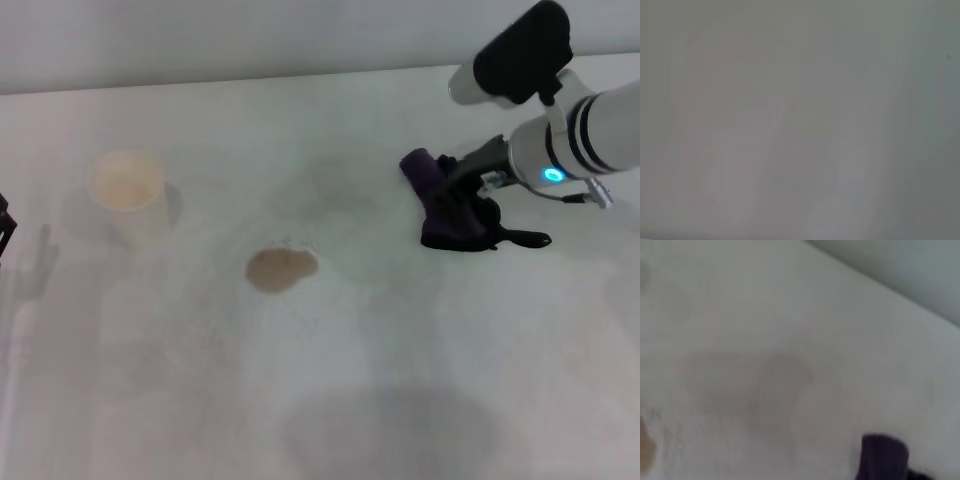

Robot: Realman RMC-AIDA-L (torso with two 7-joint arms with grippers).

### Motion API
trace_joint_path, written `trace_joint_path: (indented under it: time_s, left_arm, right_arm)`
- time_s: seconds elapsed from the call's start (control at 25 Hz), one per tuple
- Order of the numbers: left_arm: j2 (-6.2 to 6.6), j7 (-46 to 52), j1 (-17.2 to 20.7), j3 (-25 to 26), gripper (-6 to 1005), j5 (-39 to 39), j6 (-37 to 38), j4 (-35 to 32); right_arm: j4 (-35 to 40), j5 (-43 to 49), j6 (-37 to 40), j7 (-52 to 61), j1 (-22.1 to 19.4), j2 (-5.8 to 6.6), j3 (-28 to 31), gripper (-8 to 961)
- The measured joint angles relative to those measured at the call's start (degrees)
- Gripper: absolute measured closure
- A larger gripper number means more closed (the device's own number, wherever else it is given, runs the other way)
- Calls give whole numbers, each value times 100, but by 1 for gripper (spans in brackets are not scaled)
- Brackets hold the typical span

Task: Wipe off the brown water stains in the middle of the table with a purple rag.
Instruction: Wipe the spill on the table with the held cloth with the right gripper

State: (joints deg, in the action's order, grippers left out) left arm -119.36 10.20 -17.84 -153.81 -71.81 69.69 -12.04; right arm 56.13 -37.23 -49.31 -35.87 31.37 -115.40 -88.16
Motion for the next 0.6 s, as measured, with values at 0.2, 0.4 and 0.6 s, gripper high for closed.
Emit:
trace_joint_path:
  time_s: [0.2,0.4,0.6]
  left_arm:
    - [0,0,-9,0,112,0,8,0]
    - [8,6,-17,0,112,0,22,7]
    - [10,8,-19,0,111,-95,35,11]
  right_arm:
    - [327,-363,-376,-33,40,1,263,640]
    - [373,-83,-393,-43,60,2,169,773]
    - [292,35,-444,-10,71,10,266,924]
